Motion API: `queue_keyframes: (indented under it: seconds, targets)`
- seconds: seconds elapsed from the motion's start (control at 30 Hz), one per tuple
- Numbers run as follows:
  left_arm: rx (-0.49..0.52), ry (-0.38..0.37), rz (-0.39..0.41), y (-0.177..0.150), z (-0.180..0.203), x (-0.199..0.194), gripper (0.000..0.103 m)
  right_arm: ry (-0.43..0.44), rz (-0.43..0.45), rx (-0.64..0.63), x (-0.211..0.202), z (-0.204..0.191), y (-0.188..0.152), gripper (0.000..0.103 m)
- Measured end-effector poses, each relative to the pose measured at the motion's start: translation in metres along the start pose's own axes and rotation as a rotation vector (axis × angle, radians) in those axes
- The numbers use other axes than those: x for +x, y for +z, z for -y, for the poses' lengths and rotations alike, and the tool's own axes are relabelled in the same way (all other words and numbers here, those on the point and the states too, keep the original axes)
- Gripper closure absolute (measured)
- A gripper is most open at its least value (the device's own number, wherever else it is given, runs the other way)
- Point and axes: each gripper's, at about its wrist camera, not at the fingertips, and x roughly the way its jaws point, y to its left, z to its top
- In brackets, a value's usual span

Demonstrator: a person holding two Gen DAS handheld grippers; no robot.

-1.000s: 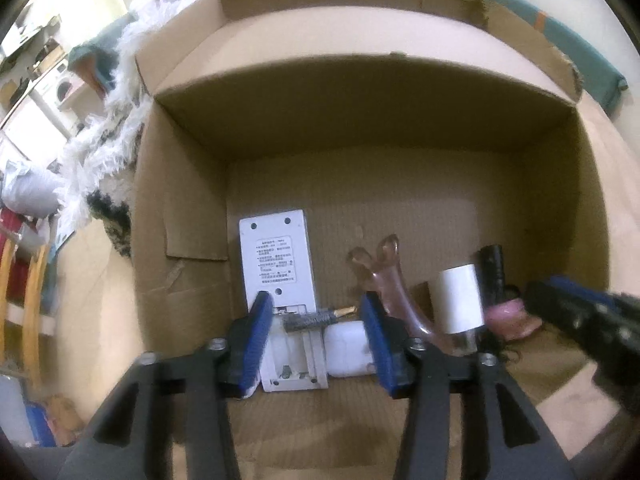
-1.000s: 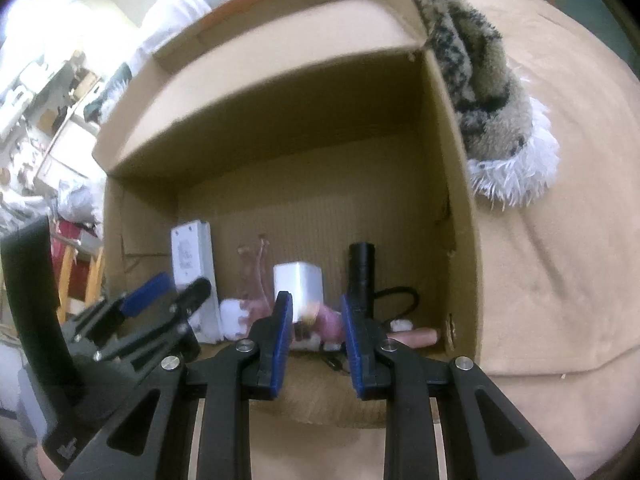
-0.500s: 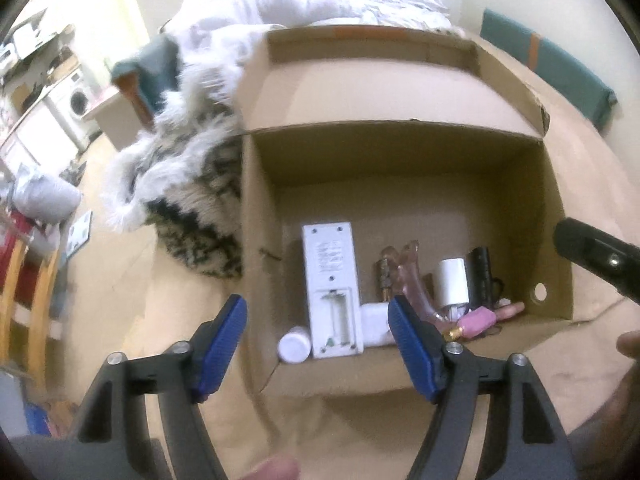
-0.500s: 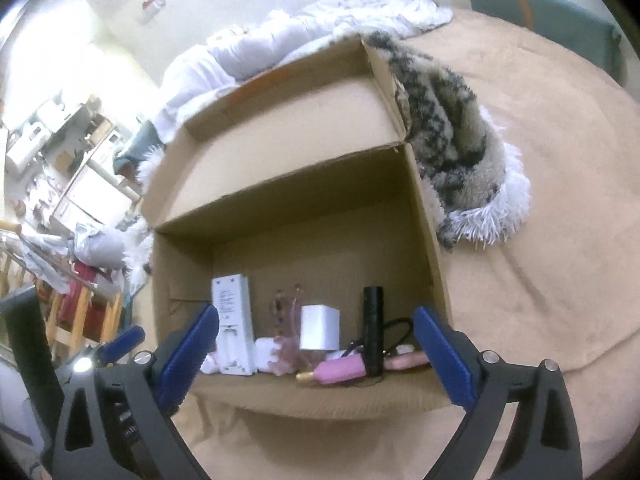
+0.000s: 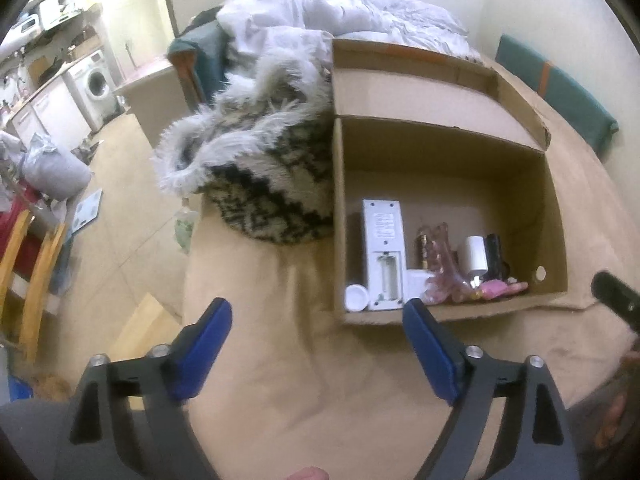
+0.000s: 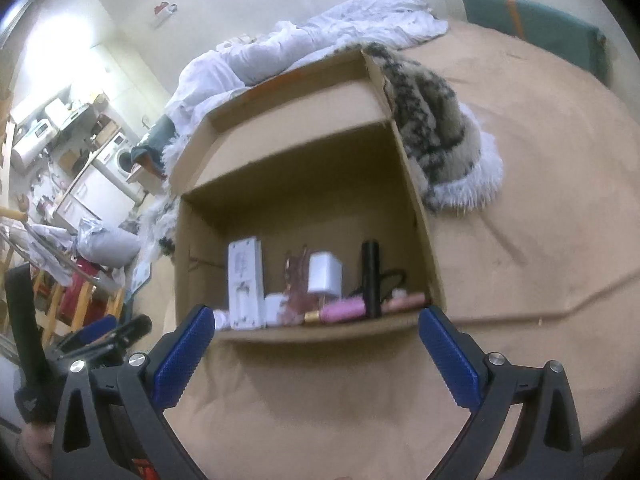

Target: Organize rigid objects

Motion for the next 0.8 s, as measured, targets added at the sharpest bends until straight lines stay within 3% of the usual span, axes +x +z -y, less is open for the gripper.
queue_keyframes:
  seconds: [0.17,0.37,0.57,0.67,0.8]
  targets:
    - [-0.050,-0.046,0.065,-0.014,-0.011,-0.016,0.010,-0.034,0.007,-0.046,-0.004,-0.014,-0.022,0.000]
    - [-0.043,-0.008,0.179,-0.027,-0.010,-0.035,0.008,-0.085,0.058,-0.126,-0.008,-0.032,-0.038,0.000]
    - [-0.028,0.014,0.139,-0.029,-0.006,-0.022,0.007,-0.140,0.110,-0.161,-0.006,-0.038,-0.035,0.000]
    - [-0.021,-0.020,0.103,-0.031,-0.004,-0.017,0.007,-0.152,0.109,-0.150,-0.003,-0.035,-0.032,0.000]
    - [-0.025,0.000,0.141,-0.030,-0.005,-0.022,0.007,-0.139,0.085,-0.129,0.001,-0.029,-0.032,0.000]
